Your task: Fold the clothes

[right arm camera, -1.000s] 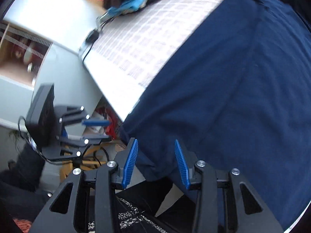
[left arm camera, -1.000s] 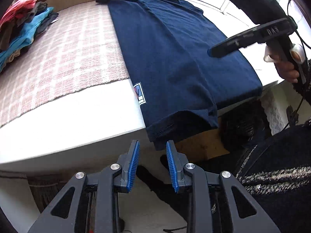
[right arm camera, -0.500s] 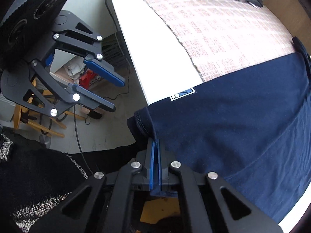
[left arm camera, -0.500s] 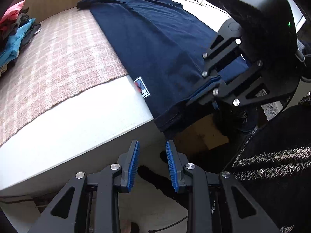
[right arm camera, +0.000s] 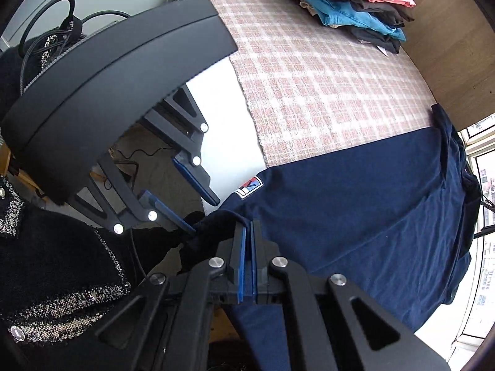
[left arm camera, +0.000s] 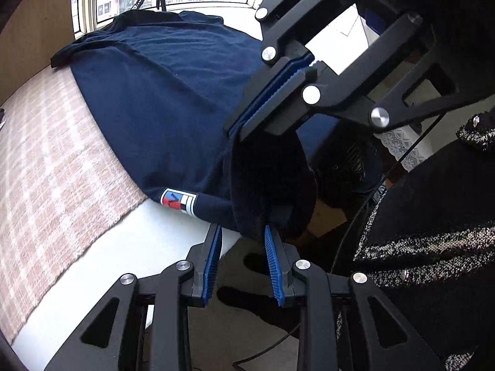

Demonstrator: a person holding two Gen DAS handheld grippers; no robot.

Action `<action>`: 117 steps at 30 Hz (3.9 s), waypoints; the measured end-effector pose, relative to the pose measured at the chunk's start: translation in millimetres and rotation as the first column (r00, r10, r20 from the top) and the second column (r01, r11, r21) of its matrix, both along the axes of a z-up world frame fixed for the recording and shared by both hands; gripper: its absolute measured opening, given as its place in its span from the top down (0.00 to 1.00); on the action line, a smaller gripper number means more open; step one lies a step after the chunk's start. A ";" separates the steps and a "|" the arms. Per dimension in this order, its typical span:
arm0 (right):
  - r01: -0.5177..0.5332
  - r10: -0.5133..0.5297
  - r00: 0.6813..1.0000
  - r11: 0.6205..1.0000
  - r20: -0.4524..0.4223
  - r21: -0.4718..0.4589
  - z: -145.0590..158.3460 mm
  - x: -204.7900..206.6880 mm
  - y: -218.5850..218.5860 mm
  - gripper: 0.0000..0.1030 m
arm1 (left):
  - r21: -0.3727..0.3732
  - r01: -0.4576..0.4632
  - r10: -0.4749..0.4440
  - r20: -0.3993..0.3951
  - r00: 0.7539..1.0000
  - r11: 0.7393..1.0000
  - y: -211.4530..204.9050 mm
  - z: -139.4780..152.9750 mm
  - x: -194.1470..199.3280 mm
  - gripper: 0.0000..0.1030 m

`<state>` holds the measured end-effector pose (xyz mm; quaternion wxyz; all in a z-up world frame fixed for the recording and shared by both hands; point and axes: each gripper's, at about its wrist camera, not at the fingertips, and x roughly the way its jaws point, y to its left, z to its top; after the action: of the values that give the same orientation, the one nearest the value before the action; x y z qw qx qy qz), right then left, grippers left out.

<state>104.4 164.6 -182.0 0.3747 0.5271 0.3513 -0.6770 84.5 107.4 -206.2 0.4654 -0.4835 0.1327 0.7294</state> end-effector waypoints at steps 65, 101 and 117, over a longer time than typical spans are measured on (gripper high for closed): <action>0.013 -0.014 1.000 0.999 0.022 0.050 -18.4 -9.0 39.2 0.98 | 0.017 -0.004 0.004 -0.031 1.000 1.000 11.2 4.3 19.8 0.83; 0.321 -0.286 0.913 0.944 0.289 -0.081 -57.4 1.7 109.6 0.59 | -0.175 -0.430 0.454 0.128 0.882 0.886 -46.7 -53.9 86.9 1.00; 0.561 -0.487 0.812 0.802 0.322 -0.203 -73.6 -40.4 127.7 0.90 | -0.049 -0.289 0.292 0.085 0.953 0.956 34.1 -13.0 54.5 0.82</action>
<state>64.1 292.2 -255.6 0.2858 0.6257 0.0367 -0.7249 139.0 141.5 -219.2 0.3499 -0.5389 0.0520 0.7645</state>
